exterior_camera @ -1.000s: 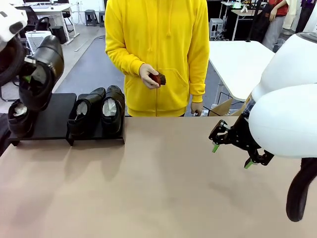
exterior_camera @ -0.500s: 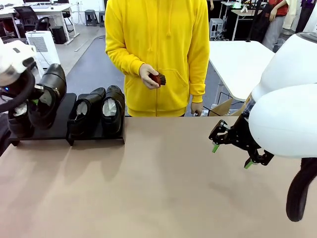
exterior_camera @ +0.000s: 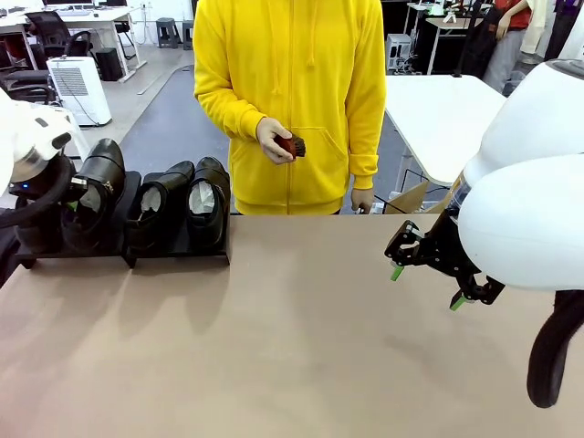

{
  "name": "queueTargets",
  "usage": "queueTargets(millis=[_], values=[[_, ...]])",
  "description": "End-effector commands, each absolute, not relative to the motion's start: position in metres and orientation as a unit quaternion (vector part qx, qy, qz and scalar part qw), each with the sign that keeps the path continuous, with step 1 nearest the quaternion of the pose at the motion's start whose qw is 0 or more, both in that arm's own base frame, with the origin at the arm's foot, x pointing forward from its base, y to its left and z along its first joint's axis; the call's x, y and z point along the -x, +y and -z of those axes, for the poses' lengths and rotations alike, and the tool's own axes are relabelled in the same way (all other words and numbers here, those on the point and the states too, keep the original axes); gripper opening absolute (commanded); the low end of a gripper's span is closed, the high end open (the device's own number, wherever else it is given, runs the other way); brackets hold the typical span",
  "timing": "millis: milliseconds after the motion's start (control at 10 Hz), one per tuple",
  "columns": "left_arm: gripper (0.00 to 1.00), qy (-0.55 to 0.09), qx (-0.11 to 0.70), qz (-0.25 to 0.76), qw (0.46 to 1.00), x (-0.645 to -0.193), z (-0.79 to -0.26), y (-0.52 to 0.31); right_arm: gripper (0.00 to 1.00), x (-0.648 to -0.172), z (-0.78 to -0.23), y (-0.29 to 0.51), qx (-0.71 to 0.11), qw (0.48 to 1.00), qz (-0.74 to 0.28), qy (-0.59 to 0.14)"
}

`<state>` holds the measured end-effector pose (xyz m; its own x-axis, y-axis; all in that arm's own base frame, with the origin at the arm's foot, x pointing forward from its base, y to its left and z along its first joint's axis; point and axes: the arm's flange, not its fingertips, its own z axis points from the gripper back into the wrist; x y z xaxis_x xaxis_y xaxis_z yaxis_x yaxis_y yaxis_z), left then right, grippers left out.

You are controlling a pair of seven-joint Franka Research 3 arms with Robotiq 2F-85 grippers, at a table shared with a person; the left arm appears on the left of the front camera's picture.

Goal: Organize the shoes by placing them on the stand.
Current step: Place the Shoe from the middle of the table onto the Shoes Stand.

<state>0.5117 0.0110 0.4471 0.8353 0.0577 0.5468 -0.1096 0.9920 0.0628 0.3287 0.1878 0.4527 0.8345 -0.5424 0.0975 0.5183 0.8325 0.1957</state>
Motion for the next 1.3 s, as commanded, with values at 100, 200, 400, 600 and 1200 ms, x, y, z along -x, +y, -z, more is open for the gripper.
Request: queueTargets(millis=[100, 200, 400, 600, 1200], values=[[0.00, -0.306, -0.057, -0.056, 0.949, -0.523, -0.445, 0.007, 1.00, -0.333, -0.454, 0.187, -0.091, 0.956, 0.268, -0.074], [0.00, -0.310, -0.058, -0.059, 0.947, -0.526, -0.445, 0.007, 1.00, -0.333, -0.454, 0.187, -0.091, 0.956, 0.268, -0.074], [0.00, -0.313, -0.058, -0.065, 0.946, -0.532, -0.444, 0.007, 1.00, -0.333, -0.454, 0.187, -0.091, 0.956, 0.268, -0.074], [0.00, -0.313, -0.058, -0.065, 0.946, -0.539, -0.440, 0.006, 1.00, -0.333, -0.454, 0.187, -0.091, 0.956, 0.268, -0.074], [0.45, -0.307, -0.063, -0.075, 0.947, -0.543, -0.436, 0.006, 1.00, -0.333, -0.454, 0.187, -0.091, 0.956, 0.268, -0.074]])
